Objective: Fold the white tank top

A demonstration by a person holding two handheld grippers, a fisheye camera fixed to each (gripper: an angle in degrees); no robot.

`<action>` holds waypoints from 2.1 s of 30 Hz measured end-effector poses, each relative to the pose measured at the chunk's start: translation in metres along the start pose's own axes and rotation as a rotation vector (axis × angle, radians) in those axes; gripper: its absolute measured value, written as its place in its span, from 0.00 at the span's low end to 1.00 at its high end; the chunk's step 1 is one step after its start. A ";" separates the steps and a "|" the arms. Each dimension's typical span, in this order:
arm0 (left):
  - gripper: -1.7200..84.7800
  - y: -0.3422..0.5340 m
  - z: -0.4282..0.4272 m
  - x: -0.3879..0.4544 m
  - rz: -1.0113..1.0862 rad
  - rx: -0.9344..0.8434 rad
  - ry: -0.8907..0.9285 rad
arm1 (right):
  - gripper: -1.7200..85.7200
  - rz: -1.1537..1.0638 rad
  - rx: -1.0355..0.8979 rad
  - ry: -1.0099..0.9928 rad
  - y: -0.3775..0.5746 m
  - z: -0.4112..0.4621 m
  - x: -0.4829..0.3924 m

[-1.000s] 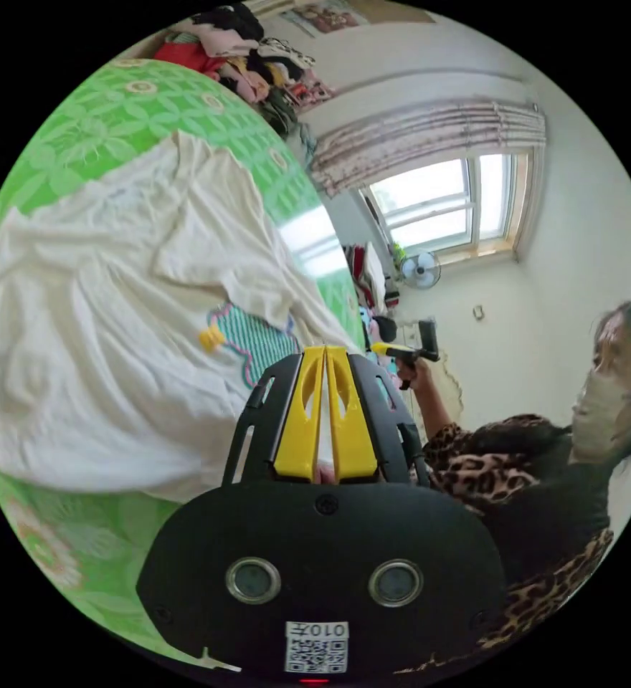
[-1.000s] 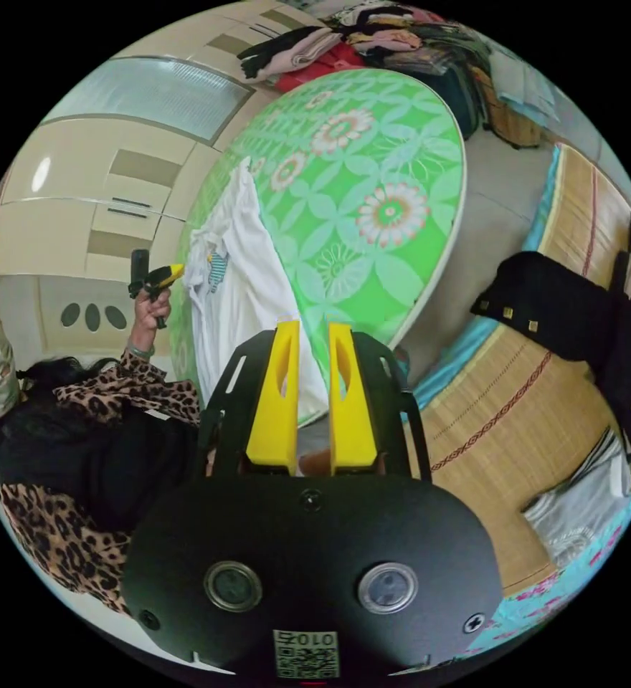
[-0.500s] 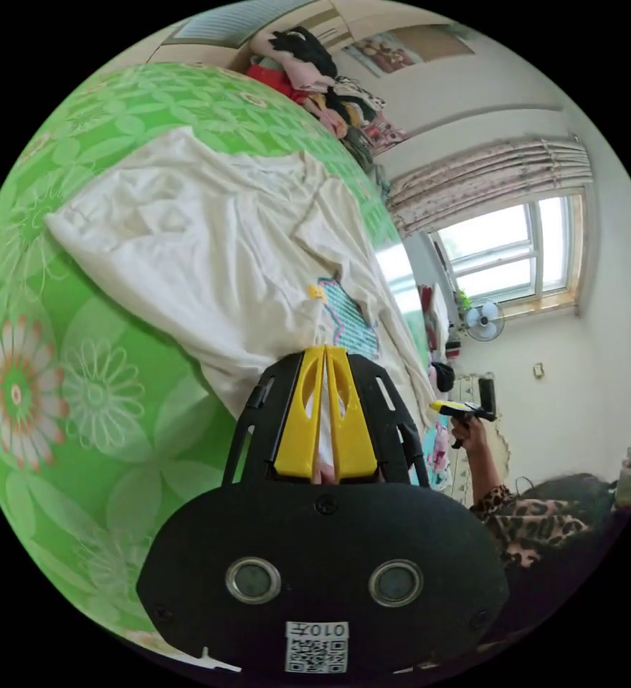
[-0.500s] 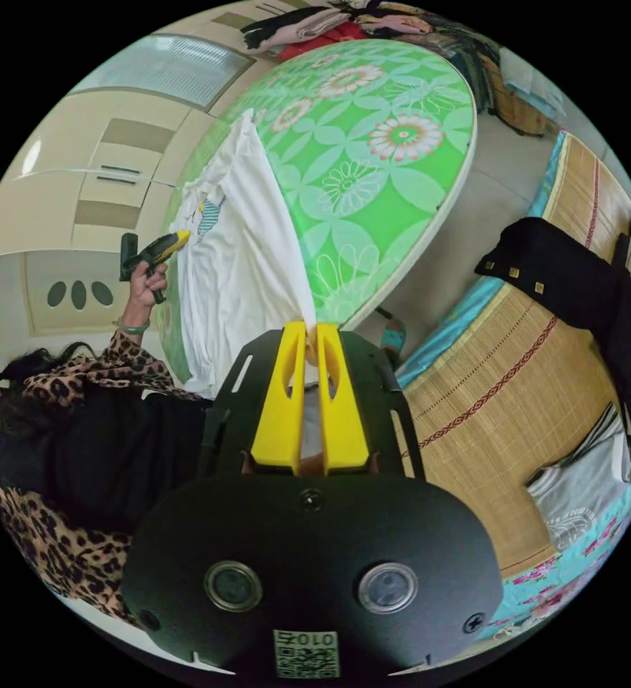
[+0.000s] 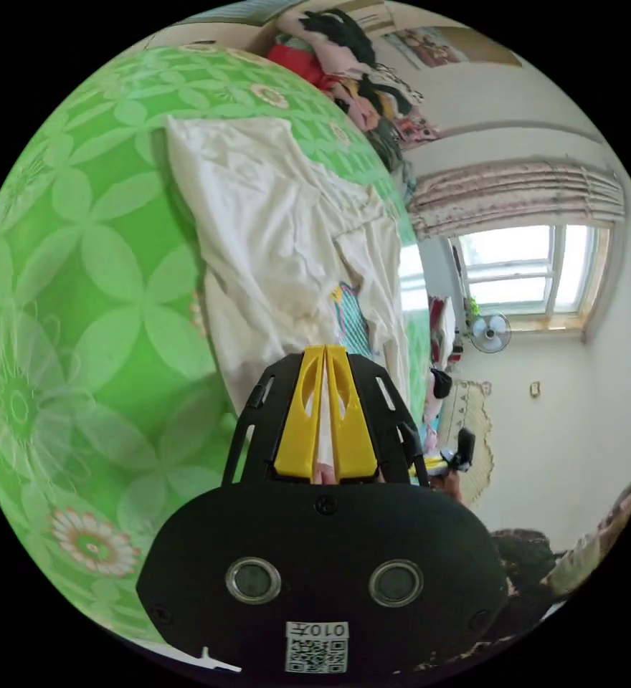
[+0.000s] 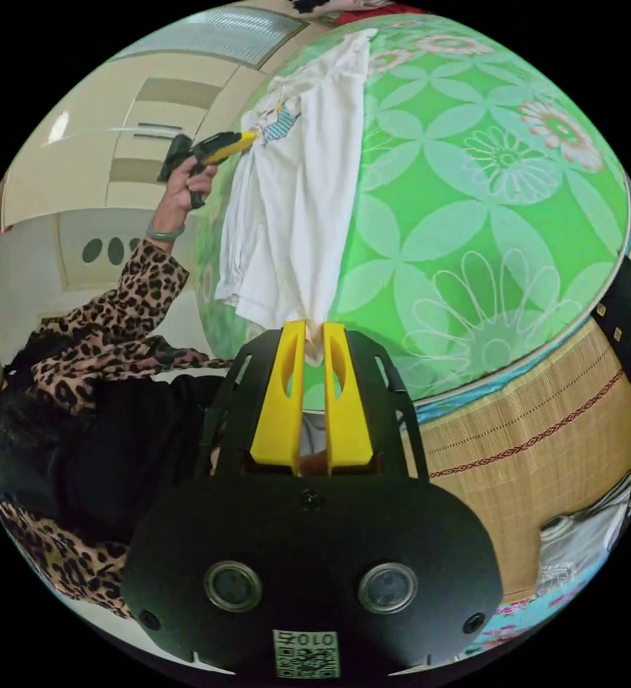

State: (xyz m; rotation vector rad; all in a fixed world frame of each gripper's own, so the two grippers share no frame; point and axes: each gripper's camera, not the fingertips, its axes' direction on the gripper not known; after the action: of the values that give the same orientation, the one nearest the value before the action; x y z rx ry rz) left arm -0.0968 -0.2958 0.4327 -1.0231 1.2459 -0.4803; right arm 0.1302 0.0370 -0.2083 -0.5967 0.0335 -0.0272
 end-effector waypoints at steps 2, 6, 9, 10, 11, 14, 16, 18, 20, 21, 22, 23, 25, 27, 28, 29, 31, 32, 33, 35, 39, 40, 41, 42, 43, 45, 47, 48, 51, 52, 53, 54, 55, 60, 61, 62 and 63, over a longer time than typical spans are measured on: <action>0.02 0.047 0.013 0.004 0.066 -0.091 0.016 | 0.09 0.017 -0.002 0.002 0.009 -0.003 -0.001; 0.02 0.125 0.024 -0.009 0.054 -0.150 0.016 | 0.10 0.118 0.106 -0.024 0.040 -0.024 0.011; 0.02 0.174 0.025 -0.023 -0.016 -0.131 0.062 | 0.11 0.144 0.178 -0.026 0.047 -0.033 0.012; 0.02 0.188 0.028 -0.026 -0.035 -0.130 0.076 | 0.11 0.151 0.177 -0.025 0.045 -0.033 0.011; 0.02 0.199 0.031 -0.029 -0.046 -0.150 0.089 | 0.11 0.144 0.168 -0.035 0.043 -0.032 0.010; 0.02 0.215 0.025 -0.030 -0.050 -0.134 0.016 | 0.11 0.119 0.125 -0.068 0.037 -0.029 0.004; 0.02 0.219 0.025 -0.034 -0.080 -0.139 0.011 | 0.11 0.101 0.079 -0.072 0.037 -0.027 -0.002; 0.02 0.222 0.020 -0.032 -0.086 -0.111 -0.004 | 0.11 0.098 0.057 -0.064 0.039 -0.029 -0.006; 0.02 0.223 0.009 -0.027 -0.069 -0.007 -0.009 | 0.11 0.096 0.051 -0.061 0.042 -0.031 -0.010; 0.02 0.223 0.007 -0.029 -0.077 0.019 0.004 | 0.10 0.097 0.045 -0.062 0.044 -0.030 -0.011; 0.02 0.222 0.010 -0.035 -0.106 0.030 0.058 | 0.10 0.100 0.040 -0.067 0.044 -0.028 -0.013; 0.02 0.220 0.020 -0.040 -0.126 -0.016 0.123 | 0.10 0.101 0.037 -0.070 0.045 -0.028 -0.013; 0.02 0.224 0.034 -0.039 -0.129 -0.083 0.100 | 0.10 0.088 0.020 -0.059 0.046 -0.028 -0.021; 0.02 0.233 0.046 -0.037 -0.155 -0.156 -0.009 | 0.10 0.074 -0.006 -0.056 0.046 -0.026 -0.027; 0.03 0.240 0.051 -0.037 -0.160 -0.173 0.002 | 0.10 0.068 -0.015 -0.062 0.046 -0.024 -0.029; 0.03 0.247 0.056 -0.037 -0.165 -0.169 0.043 | 0.10 0.067 -0.018 -0.068 0.046 -0.024 -0.030; 0.04 0.254 0.064 -0.037 -0.190 -0.184 0.074 | 0.10 0.069 -0.025 -0.099 0.044 -0.021 -0.032; 0.05 0.259 0.065 -0.037 -0.214 -0.180 0.066 | 0.10 0.069 -0.024 -0.102 0.044 -0.020 -0.032; 0.05 0.261 0.064 -0.035 -0.216 -0.165 0.061 | 0.10 0.068 -0.023 -0.100 0.044 -0.020 -0.035; 0.06 0.269 0.057 -0.027 -0.208 -0.143 0.052 | 0.10 0.063 -0.024 -0.093 0.044 -0.020 -0.039; 0.09 0.285 0.062 -0.038 -0.276 -0.151 0.047 | 0.10 0.060 -0.026 -0.099 0.045 -0.020 -0.043; 0.10 0.288 0.064 -0.039 -0.283 -0.132 0.077 | 0.10 0.060 -0.024 -0.098 0.045 -0.020 -0.045; 0.11 0.291 0.069 -0.038 -0.288 -0.128 0.091 | 0.10 0.061 -0.023 -0.098 0.044 -0.019 -0.046; 0.11 0.292 0.071 -0.037 -0.291 -0.129 0.099 | 0.10 0.060 -0.022 -0.097 0.044 -0.019 -0.047; 0.12 0.293 0.075 -0.033 -0.290 -0.126 0.101 | 0.10 0.059 -0.023 -0.093 0.043 -0.018 -0.049; 0.12 0.294 0.073 -0.028 -0.290 -0.103 0.068 | 0.10 0.052 -0.021 -0.087 0.042 -0.017 -0.052; 0.13 0.298 0.075 -0.025 -0.269 -0.077 0.062 | 0.10 0.051 -0.017 -0.094 0.042 -0.016 -0.052; 0.13 0.299 0.076 -0.026 -0.267 -0.076 0.072 | 0.10 0.050 -0.014 -0.103 0.041 -0.015 -0.051; 0.13 0.302 0.075 -0.030 -0.257 -0.052 0.101 | 0.10 0.040 -0.008 -0.102 0.040 -0.013 -0.054; 0.13 0.303 0.074 -0.029 -0.241 -0.042 0.107 | 0.10 0.035 -0.006 -0.097 0.039 -0.012 -0.056; 0.13 0.303 0.074 -0.027 -0.229 -0.037 0.089 | 0.10 0.032 -0.006 -0.096 0.039 -0.011 -0.057; 0.12 0.303 0.073 -0.027 -0.228 -0.036 0.077 | 0.10 0.027 -0.006 -0.100 0.038 -0.010 -0.057; 0.12 0.303 0.073 -0.027 -0.220 -0.036 0.068 | 0.10 0.025 -0.004 -0.105 0.037 -0.008 -0.057; 0.05 0.298 0.079 -0.035 -0.219 -0.063 0.041 | 0.09 0.030 0.005 -0.110 0.033 -0.002 -0.056; 0.04 0.299 0.077 -0.038 -0.229 -0.069 0.066 | 0.09 0.028 -0.002 -0.112 0.032 0.000 -0.057; 0.03 0.299 0.073 -0.042 -0.223 -0.078 0.103 | 0.09 0.030 -0.008 -0.109 0.031 0.001 -0.057; 0.03 0.300 0.070 -0.045 -0.226 -0.075 0.127 | 0.08 0.038 -0.023 -0.097 0.030 0.004 -0.057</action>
State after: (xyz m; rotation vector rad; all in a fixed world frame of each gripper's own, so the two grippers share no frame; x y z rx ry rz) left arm -0.1099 -0.0851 0.2035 -1.2196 1.2733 -0.6862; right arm 0.0738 0.0665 -0.2205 -0.6195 -0.0496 0.0388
